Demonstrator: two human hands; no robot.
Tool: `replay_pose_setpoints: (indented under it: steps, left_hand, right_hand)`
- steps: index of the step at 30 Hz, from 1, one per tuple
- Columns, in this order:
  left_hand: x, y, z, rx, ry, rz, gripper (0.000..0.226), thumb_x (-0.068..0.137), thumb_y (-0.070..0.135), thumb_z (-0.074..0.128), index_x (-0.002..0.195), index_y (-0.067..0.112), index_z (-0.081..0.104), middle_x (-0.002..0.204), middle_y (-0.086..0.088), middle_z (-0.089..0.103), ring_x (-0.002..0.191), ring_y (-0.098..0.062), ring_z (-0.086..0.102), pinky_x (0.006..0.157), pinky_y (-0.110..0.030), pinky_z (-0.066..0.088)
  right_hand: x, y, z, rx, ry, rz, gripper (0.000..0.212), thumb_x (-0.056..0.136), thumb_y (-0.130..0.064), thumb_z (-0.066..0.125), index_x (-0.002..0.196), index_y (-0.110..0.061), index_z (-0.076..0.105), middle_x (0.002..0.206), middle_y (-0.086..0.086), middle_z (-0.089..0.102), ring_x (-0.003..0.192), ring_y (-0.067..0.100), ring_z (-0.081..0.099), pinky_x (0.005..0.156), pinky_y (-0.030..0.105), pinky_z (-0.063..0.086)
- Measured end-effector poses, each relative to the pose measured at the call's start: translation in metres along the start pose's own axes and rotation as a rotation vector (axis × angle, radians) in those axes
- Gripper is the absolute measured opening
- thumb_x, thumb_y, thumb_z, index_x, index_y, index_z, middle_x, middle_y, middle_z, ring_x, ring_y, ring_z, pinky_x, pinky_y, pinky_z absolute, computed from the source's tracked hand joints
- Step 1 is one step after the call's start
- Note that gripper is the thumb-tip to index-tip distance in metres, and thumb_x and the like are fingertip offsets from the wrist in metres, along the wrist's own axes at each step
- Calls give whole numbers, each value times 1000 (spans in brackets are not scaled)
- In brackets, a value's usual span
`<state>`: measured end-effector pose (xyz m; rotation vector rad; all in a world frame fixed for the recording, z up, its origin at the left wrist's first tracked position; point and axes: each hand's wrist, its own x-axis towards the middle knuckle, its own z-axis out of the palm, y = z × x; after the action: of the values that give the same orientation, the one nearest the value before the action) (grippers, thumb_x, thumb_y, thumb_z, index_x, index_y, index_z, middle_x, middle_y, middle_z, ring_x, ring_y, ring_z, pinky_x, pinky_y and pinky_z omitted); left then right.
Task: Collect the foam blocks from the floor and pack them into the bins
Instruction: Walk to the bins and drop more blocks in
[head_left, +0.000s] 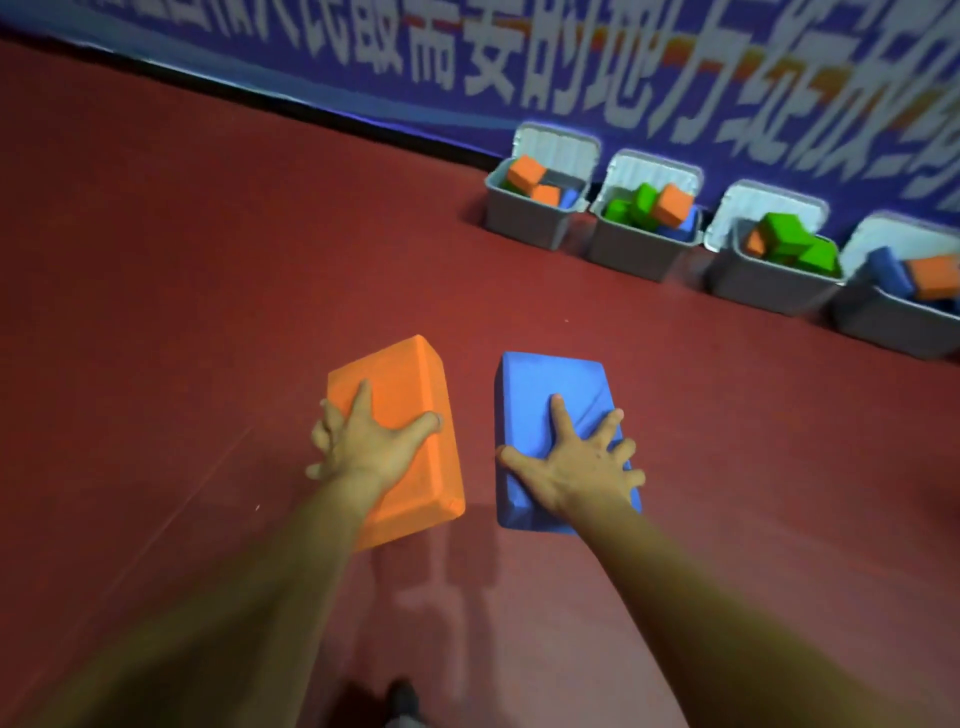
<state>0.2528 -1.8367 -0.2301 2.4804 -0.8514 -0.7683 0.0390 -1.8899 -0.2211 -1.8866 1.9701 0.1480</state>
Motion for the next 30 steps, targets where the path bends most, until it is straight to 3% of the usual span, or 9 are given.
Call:
replay_pose_setpoints:
  steps: [7, 14, 30]
  left_hand:
    - [79, 183, 118, 107, -97, 179, 117, 61, 81, 70, 158, 44, 16, 169, -5, 0, 154, -29, 5, 112, -61, 23]
    - [190, 330, 188, 201, -145, 257, 117, 59, 82, 68, 157, 45, 17, 169, -3, 0, 153, -26, 4, 112, -58, 25]
    - [470, 625, 268, 204, -101, 230, 119, 60, 82, 69, 158, 45, 12, 169, -2, -1, 154, -24, 2, 113, -63, 22]
  right_hand:
    - [159, 77, -57, 68, 30, 180, 105, 67, -91, 44, 154, -54, -2, 164, 20, -18, 146, 51, 9, 111, 67, 18]
    - [332, 101, -110, 100, -2, 300, 105, 67, -91, 44, 154, -53, -1, 164, 20, -17, 144, 50, 13, 110, 67, 20]
    - [738, 58, -232, 205, -53, 219, 108, 66, -94, 45, 154, -55, -2, 165, 18, -17, 147, 49, 11, 111, 67, 18]
